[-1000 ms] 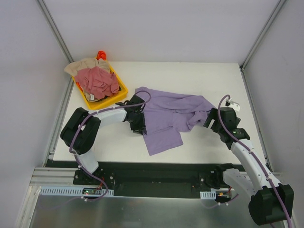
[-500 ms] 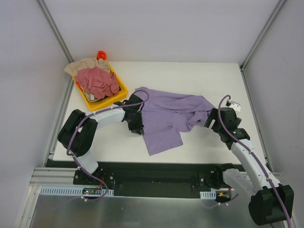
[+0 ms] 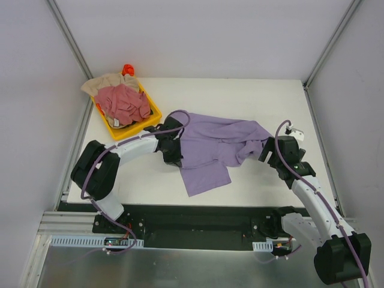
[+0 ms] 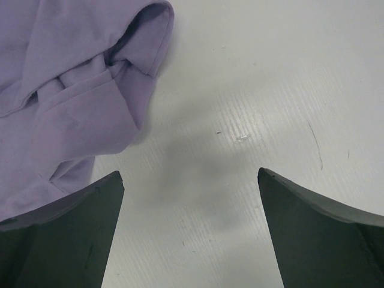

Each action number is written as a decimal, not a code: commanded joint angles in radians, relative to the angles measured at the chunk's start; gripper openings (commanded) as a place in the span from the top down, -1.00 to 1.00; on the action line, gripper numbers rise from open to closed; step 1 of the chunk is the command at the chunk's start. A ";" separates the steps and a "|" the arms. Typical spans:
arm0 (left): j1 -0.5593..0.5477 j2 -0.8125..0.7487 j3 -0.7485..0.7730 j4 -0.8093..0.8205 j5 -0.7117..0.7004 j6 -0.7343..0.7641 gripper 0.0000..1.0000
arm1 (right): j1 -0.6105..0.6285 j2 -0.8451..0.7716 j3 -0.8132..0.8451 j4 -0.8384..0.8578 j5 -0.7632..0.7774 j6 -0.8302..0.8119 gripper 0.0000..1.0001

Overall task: Fold and stack the t-shirts
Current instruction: Flatten out the tshirt

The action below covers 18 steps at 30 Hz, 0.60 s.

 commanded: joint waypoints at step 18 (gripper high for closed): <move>0.137 -0.885 -0.147 -0.226 -0.764 -0.189 1.00 | -0.032 0.003 0.037 -0.017 -0.072 0.031 -0.92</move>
